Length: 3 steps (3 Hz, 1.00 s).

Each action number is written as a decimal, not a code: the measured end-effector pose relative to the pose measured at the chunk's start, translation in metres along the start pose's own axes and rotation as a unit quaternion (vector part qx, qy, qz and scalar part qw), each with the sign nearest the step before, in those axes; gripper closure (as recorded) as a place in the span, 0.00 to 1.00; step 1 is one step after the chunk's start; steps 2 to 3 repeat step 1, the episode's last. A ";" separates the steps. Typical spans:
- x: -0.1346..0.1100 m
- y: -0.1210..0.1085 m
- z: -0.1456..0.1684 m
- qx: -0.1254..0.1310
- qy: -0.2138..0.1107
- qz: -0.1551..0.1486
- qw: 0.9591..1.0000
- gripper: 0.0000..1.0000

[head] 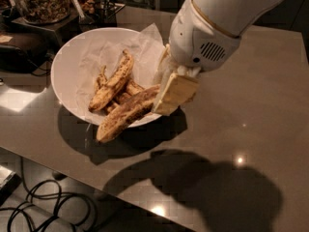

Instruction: Pick banana from white bowl

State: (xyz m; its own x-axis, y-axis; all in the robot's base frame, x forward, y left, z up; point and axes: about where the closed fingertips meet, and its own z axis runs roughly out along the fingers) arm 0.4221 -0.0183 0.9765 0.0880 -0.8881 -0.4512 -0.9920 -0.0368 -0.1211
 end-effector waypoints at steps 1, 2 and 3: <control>-0.001 0.001 0.000 -0.001 -0.002 0.000 1.000 1.00; -0.001 0.001 0.000 -0.001 -0.002 0.000 1.000 1.00; -0.001 0.001 0.000 -0.001 -0.002 0.000 1.000 1.00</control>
Offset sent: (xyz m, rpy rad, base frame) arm 0.0000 0.0000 0.0000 0.0000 0.0000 0.0000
